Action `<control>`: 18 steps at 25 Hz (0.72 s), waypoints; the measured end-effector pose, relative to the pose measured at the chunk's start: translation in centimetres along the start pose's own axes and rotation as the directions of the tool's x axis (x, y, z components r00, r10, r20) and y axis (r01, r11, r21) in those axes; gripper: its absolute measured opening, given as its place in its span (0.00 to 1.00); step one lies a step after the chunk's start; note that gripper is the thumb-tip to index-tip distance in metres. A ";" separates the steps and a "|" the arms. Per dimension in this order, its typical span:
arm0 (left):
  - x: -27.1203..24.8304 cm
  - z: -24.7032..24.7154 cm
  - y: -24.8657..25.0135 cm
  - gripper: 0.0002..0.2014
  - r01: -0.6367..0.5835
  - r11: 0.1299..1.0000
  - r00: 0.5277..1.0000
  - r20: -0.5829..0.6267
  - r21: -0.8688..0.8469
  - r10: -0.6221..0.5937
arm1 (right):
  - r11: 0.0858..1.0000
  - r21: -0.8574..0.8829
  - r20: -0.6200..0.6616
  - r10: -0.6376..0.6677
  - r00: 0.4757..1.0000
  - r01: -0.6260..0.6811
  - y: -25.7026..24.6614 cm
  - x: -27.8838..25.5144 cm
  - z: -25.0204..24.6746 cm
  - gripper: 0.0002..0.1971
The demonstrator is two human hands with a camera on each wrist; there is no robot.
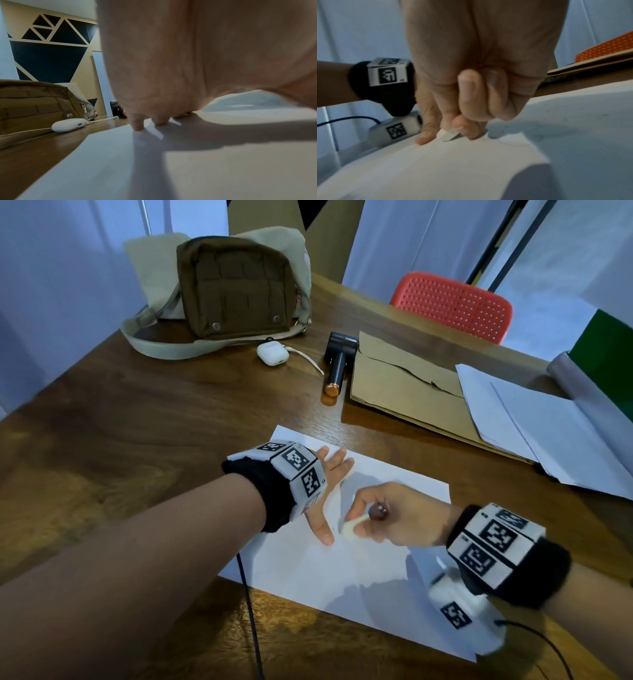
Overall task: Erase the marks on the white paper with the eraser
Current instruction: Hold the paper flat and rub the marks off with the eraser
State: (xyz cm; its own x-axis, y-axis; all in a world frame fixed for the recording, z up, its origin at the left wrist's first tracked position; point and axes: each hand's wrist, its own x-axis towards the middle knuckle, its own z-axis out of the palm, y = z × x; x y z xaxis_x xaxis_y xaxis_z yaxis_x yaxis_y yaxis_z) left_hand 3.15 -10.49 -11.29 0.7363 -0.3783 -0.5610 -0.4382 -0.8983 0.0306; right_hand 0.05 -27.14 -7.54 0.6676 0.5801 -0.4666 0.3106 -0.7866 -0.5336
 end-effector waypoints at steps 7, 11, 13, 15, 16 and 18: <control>0.5 0.4 -0.3 0.68 -0.020 0.999 0.999 -0.030 -0.042 0.018 | 0.997 -0.075 -0.207 -0.017 0.978 0.001 1.3 1.4 -1.7 0.08; 0.8 0.6 -0.5 0.69 -0.007 1.000 1.000 -0.015 -0.016 0.006 | 0.996 -0.090 -0.006 0.004 1.000 -0.005 1.3 -0.5 -0.8 0.04; 1.0 0.7 -0.7 0.70 -0.011 1.000 1.000 -0.012 -0.011 0.011 | 0.986 -0.165 -0.136 0.004 0.991 -0.026 1.0 1.2 -1.8 0.04; 1.1 0.7 -0.8 0.71 -0.028 1.000 0.999 -0.016 -0.012 0.028 | 0.993 -0.103 -0.234 0.028 0.972 -0.054 0.5 2.2 -2.2 0.03; 1.2 0.7 -0.9 0.71 -0.033 0.999 0.999 -0.026 -0.010 0.033 | 0.997 -0.066 -0.238 0.019 0.971 -0.036 0.8 2.2 -2.1 0.04; 1.0 0.7 -1.0 0.71 -0.022 1.000 1.000 -0.019 -0.006 0.022 | 0.999 -0.044 -0.144 -0.006 0.990 0.000 1.5 0.7 -1.0 0.06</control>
State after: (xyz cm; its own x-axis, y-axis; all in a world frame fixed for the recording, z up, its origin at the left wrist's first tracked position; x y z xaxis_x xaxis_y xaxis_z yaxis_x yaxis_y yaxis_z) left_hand 4.01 -9.84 -12.48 0.7360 -0.4023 -0.5445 -0.4513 -0.8910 0.0483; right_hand 1.63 -28.15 -7.99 0.7561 0.5484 -0.3571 0.3397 -0.7953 -0.5021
